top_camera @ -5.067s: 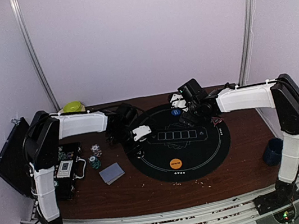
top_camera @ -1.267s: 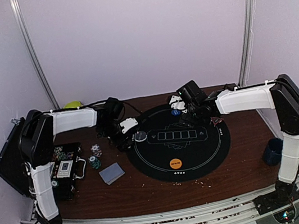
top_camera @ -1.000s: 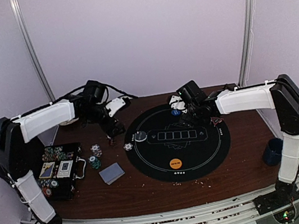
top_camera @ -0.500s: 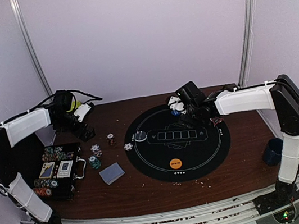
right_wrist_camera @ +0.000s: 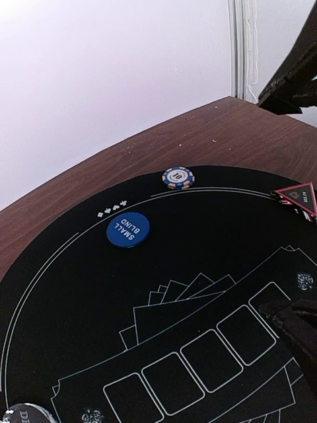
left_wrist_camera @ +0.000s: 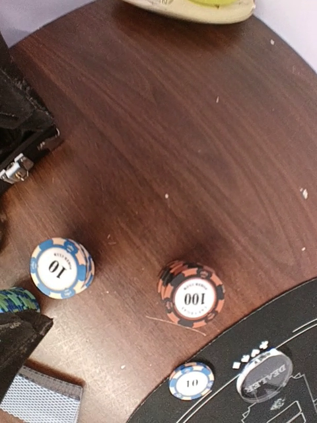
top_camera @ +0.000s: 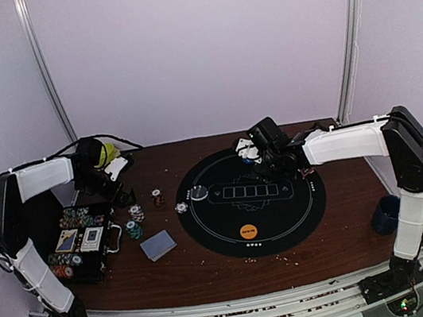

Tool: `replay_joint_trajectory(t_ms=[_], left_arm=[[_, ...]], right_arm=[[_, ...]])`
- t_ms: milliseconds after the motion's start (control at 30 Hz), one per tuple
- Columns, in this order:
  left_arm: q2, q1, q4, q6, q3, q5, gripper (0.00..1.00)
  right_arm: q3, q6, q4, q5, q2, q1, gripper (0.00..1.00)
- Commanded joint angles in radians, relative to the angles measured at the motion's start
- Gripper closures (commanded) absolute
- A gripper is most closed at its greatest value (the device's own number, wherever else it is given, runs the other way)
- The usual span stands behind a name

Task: Distribute texas hold em gaming equipment
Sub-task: Pick up the pile of poker chips from the pile of poker chips.

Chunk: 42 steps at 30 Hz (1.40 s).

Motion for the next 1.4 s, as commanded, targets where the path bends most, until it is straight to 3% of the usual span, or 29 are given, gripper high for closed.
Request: replay_joint_trajectory(t_ms=[0,333,1367], left_arm=[[0.038,-0.004,0.024,-0.005,-0.004,0.046,0.02],[0.086,-0.076,0.038,-0.015,-0.011,-0.057,0.02],[0.104,-0.081,0.042,-0.003,-0.03,-0.02,0.1]], right_arm=[[-0.014,-0.007,0.018,0.034,-0.007,0.012,0.0],[-0.018,-0.011,0.024,0.043,-0.008,0.014,0.0],[-0.022,-0.018,0.03,0.053,-0.003,0.018,0.0]])
